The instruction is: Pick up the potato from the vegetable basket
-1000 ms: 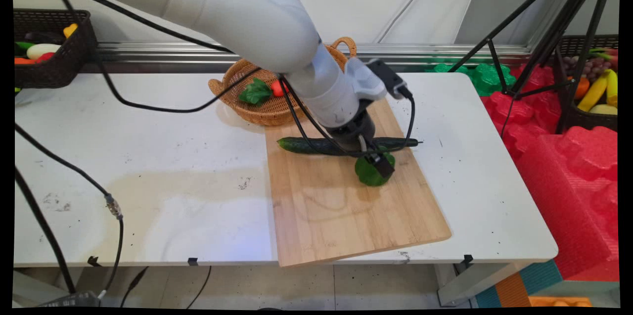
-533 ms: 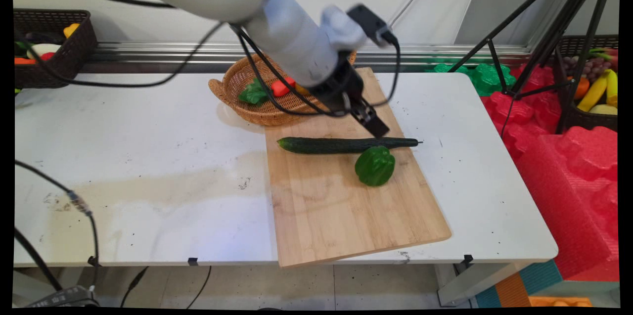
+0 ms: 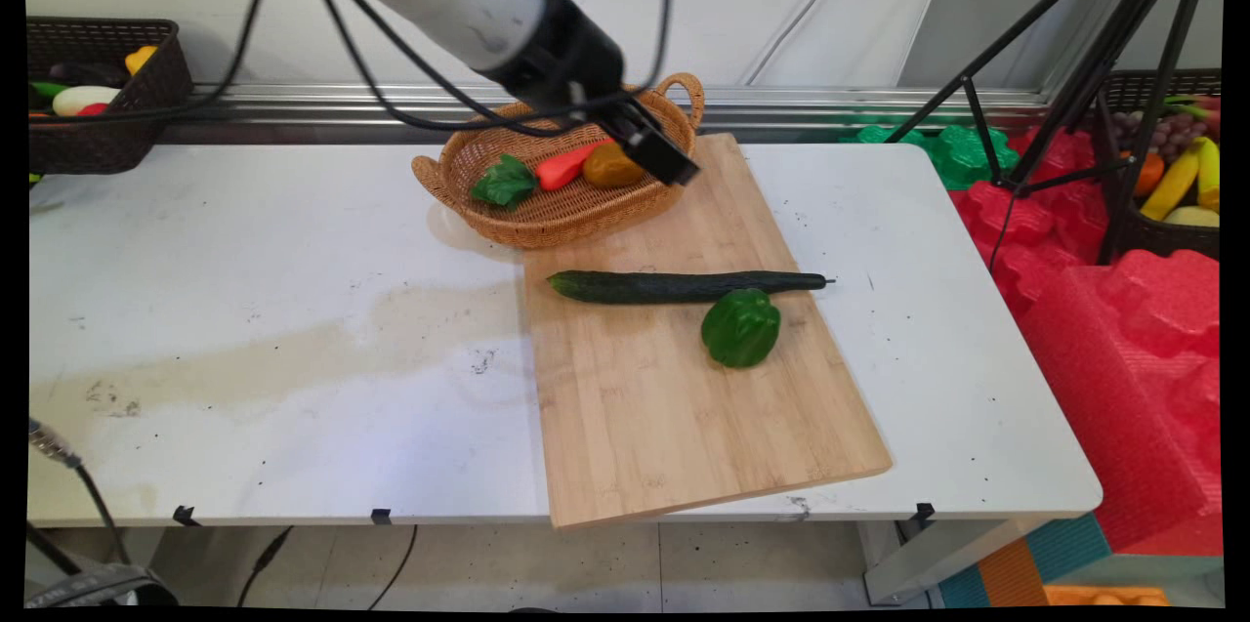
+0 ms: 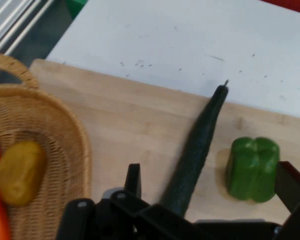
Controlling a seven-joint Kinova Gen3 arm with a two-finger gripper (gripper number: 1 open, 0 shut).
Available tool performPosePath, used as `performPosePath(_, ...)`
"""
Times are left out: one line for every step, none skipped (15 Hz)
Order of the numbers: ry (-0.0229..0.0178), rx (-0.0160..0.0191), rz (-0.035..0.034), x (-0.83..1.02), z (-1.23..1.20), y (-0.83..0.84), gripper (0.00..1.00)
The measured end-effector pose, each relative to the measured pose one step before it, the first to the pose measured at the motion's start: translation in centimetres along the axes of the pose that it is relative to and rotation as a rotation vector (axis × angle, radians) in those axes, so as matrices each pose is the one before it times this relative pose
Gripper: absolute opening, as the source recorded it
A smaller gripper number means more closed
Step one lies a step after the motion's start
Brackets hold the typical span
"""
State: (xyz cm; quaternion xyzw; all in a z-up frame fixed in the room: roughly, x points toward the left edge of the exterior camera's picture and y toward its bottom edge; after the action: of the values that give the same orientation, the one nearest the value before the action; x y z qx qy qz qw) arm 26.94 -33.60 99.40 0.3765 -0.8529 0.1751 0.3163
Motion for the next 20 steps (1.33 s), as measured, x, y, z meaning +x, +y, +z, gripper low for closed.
performPosePath(0.00198,0.00607,0.00525,-0.545,-0.979,-0.71,1.0)
performPosePath(0.00326,0.00637,0.00488,-0.559,-0.919,-0.706,1.0)
performPosePath(0.00375,0.00584,0.00409,-0.45,-0.724,-0.582,1.0)
performPosePath(0.00577,0.00761,0.00539,-0.522,-0.828,-0.666,1.0)
performPosePath(0.00438,0.00825,0.00555,-0.529,-0.811,-0.631,1.0)
performPosePath(0.00315,0.00876,0.00577,-0.53,-0.792,-0.597,1.0)
performPosePath(0.00086,0.00683,0.0041,-0.46,-0.637,-0.475,1.0)
performPosePath(0.00035,0.00699,0.00441,-0.552,-0.731,-0.511,1.0)
performPosePath(-0.00004,0.00523,0.00513,-0.532,-0.68,-0.451,1.0)
performPosePath(-0.00069,0.00271,0.00407,-0.453,-0.552,-0.33,1.0)
performPosePath(-0.00067,0.00256,0.00506,-0.487,-0.591,-0.348,1.0)
performPosePath(-0.00026,0.00185,0.00619,-0.415,-0.52,-0.292,1.0)
performPosePath(0.0,0.00114,0.00438,-0.335,-0.398,-0.233,1.0)
performPosePath(0.00004,0.00099,0.00303,-0.199,-0.248,-0.146,1.0)
performPosePath(-0.0001,0.00097,0.00417,-0.275,-0.319,-0.197,1.0)
performPosePath(-0.00005,0.00174,0.00416,-0.298,-0.343,-0.228,1.0)
performPosePath(-0.00001,0.00163,0.00394,-0.265,-0.295,-0.207,1.0)
performPosePath(0.00043,0.00164,0.00292,-0.165,-0.212,-0.175,1.0)
performPosePath(0.00101,0.00134,0.00173,-0.084,-0.135,-0.116,1.0)
performPosePath(0.0022,0.00289,0.00075,-0.042,-0.138,-0.184,1.0)
